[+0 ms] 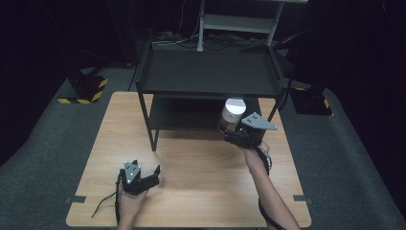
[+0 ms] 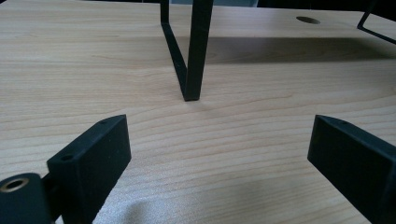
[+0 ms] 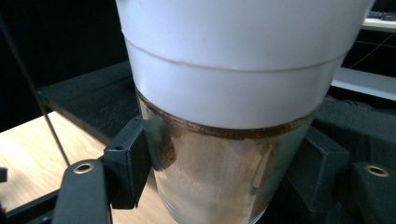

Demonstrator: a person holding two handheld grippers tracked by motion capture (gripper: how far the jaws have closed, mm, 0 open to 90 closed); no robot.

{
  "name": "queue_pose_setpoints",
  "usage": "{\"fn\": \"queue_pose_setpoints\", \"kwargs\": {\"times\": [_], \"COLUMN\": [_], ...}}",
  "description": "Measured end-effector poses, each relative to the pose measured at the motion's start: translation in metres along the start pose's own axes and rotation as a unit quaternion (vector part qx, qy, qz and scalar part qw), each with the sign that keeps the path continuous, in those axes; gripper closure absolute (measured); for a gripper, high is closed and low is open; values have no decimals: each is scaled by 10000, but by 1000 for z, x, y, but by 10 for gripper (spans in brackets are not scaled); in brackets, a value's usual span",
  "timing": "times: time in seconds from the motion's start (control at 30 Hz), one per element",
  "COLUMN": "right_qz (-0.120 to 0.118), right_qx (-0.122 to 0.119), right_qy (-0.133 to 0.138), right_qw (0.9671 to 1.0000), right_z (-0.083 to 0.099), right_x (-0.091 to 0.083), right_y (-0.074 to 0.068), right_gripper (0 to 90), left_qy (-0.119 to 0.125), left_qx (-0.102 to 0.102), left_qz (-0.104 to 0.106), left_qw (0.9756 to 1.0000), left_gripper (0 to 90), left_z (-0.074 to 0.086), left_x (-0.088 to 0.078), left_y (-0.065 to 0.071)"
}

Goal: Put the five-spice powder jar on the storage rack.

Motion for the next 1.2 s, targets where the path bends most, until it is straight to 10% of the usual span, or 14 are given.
{"fn": "queue_pose_setpoints", "kwargs": {"times": [0.87,0.97,1.2], "right_qz": [159,-138,-27], "right_qx": [99,104,-125], "right_qy": [-57,4,154], "right_qw": [9998,9999,9998], "right_z": [-7,-5,8], "right_x": [38,38,21], "right_y": [-1,7,8], "right_gripper": [300,158,53], "left_qy": [23,26,29], "left_qx": [-20,-22,-14], "left_qz": [-1,6,16], "left_qw": [10000,10000,10000], "left_gripper": [63,63,62], "left_z": [0,0,1], "left_x": [0,0,0], "left_y": [-1,-1,-1]}}
Point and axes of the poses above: each handheld gripper's, and its own axes: x roughly forward along the jaws, z roughly out of its underside, y roughly to its right, the point moved 4 cm from there along x, roughly forward along the jaws, and after that the axes turned 8 degrees about -y, right-handed, at the moved point
